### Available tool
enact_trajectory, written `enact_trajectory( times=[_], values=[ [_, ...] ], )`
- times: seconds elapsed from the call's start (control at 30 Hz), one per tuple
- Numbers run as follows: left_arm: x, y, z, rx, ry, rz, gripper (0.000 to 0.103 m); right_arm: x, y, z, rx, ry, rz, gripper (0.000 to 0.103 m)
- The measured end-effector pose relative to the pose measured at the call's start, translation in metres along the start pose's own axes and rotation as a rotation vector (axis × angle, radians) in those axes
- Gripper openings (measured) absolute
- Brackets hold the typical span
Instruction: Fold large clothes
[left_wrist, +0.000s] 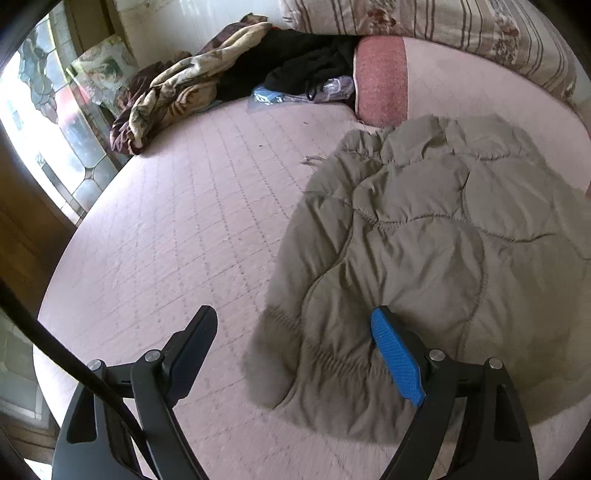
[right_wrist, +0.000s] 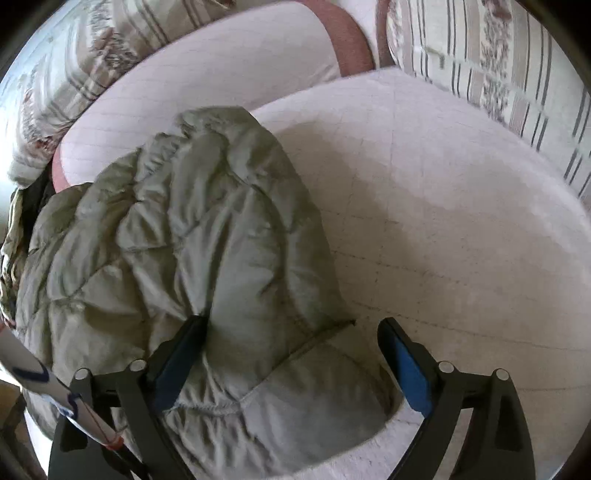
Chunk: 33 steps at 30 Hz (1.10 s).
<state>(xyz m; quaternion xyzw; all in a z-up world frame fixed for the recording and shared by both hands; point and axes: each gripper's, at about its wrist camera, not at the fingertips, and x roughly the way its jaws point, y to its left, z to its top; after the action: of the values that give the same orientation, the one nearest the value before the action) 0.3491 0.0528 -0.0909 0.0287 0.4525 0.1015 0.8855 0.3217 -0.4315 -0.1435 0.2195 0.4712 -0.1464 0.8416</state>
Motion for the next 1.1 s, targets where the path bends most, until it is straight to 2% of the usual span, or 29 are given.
enact_trajectory(
  times=[0.1, 0.17, 0.33, 0.4, 0.57, 0.67, 0.77, 0.83, 0.97, 1.1],
  values=[
    [-0.019, 0.013, -0.001, -0.015, -0.021, -0.010, 0.085, -0.022, 0.007, 0.001, -0.062, -0.032, 0.002, 0.096],
    [-0.026, 0.025, -0.001, -0.042, -0.018, -0.044, 0.085, -0.035, 0.008, 0.001, -0.081, -0.047, 0.018, 0.096],
    [-0.010, 0.053, 0.003, -0.173, 0.086, -0.191, 0.085, -0.044, -0.002, 0.005, -0.070, -0.034, 0.051, 0.096],
    [0.001, 0.056, 0.004, -0.195, 0.111, -0.226, 0.085, -0.040, -0.005, 0.009, -0.057, -0.010, 0.067, 0.096],
    [0.035, 0.049, 0.009, -0.166, 0.168, -0.330, 0.085, -0.012, -0.007, 0.023, -0.029, 0.045, 0.098, 0.097],
    [0.061, 0.043, 0.013, -0.168, 0.227, -0.461, 0.085, 0.020, -0.006, 0.034, -0.008, 0.122, 0.156, 0.099],
    [0.078, 0.039, 0.020, -0.174, 0.252, -0.562, 0.087, 0.045, -0.008, 0.041, 0.035, 0.163, 0.229, 0.102],
    [0.085, 0.033, 0.024, -0.154, 0.258, -0.605, 0.088, 0.064, -0.009, 0.045, 0.065, 0.214, 0.324, 0.102],
    [0.097, 0.020, 0.028, -0.144, 0.270, -0.618, 0.101, 0.085, -0.008, 0.050, 0.058, 0.257, 0.437, 0.103],
    [0.102, 0.012, 0.030, -0.204, 0.266, -0.593, 0.103, 0.090, -0.007, 0.052, 0.055, 0.263, 0.479, 0.103]
  ],
)
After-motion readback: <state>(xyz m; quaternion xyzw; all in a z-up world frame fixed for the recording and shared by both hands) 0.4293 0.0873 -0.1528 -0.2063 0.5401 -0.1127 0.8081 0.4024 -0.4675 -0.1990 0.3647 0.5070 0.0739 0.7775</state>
